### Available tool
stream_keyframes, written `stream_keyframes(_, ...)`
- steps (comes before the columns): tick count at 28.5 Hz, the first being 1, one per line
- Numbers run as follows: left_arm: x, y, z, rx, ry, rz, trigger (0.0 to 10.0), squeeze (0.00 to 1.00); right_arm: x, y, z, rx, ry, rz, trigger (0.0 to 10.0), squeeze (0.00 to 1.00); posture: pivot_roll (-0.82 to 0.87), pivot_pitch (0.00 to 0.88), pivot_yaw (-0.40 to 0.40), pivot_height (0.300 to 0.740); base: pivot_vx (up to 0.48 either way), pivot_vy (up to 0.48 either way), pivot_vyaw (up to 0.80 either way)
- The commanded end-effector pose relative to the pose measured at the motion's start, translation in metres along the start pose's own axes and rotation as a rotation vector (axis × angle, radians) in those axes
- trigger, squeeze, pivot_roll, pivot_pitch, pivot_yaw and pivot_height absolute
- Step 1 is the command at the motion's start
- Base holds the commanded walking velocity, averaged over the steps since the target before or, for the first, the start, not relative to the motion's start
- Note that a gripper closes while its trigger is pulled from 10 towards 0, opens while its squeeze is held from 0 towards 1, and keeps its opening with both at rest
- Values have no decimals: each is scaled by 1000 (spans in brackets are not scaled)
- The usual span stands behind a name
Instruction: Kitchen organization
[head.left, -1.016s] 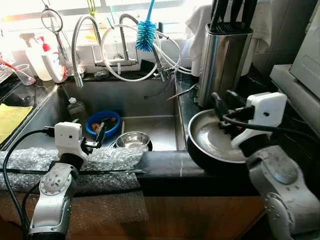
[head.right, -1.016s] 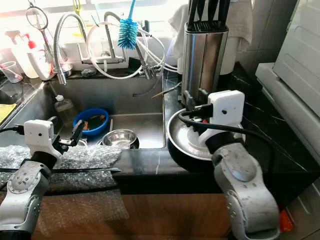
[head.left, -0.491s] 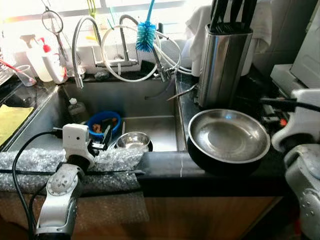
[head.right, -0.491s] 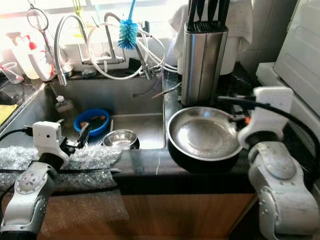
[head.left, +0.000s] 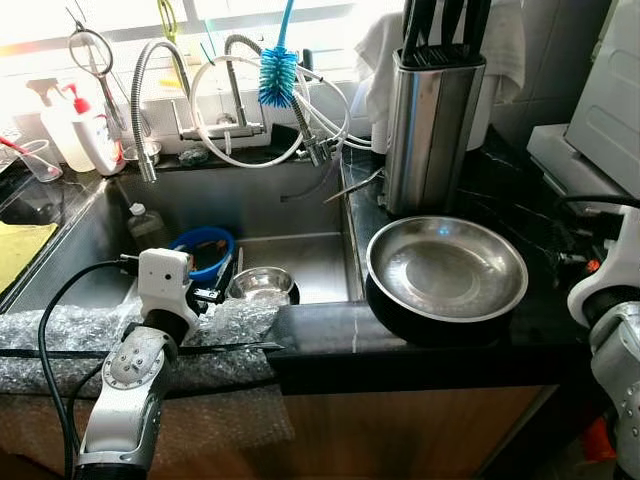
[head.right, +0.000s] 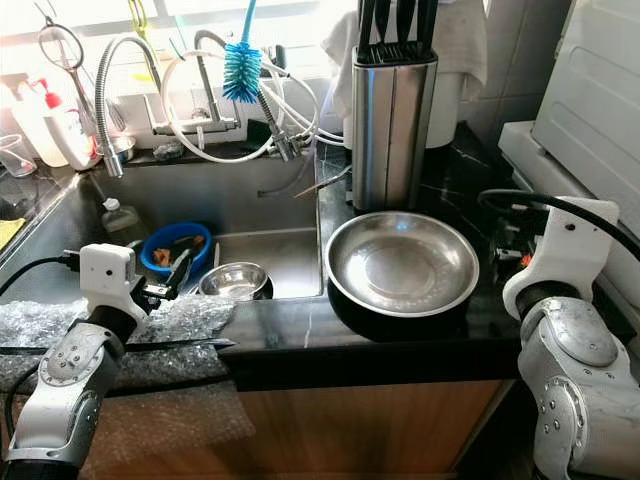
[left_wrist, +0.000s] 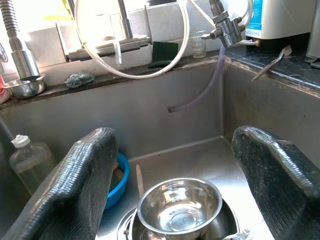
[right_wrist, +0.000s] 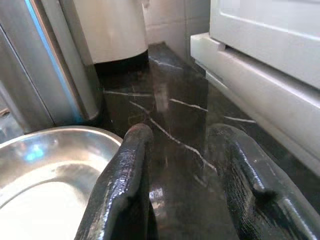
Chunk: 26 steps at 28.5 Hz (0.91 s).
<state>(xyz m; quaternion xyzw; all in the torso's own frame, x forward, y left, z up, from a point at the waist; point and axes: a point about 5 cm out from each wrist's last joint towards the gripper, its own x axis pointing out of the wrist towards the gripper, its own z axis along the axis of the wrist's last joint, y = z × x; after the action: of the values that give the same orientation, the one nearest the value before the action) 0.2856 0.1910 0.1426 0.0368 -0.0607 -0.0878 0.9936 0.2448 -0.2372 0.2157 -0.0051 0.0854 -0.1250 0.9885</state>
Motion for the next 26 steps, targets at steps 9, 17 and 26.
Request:
stream_keyframes(9,-1,-2,-2,0,22,4,10000,0,7,3,-4,85,94,33,10000,0,-159,0,76,740,0,0,0)
stream_keyframes(17,1,-5,-2,-5,23,2,10000,0,9,8,-6,87,116,52,10000,0,-157,0,77,740,0,0,0)
stream_keyframes(26,2,-6,-3,-6,23,-1,10000,0,10,7,-7,66,121,24,10000,0,-158,0,76,740,0,0,0)
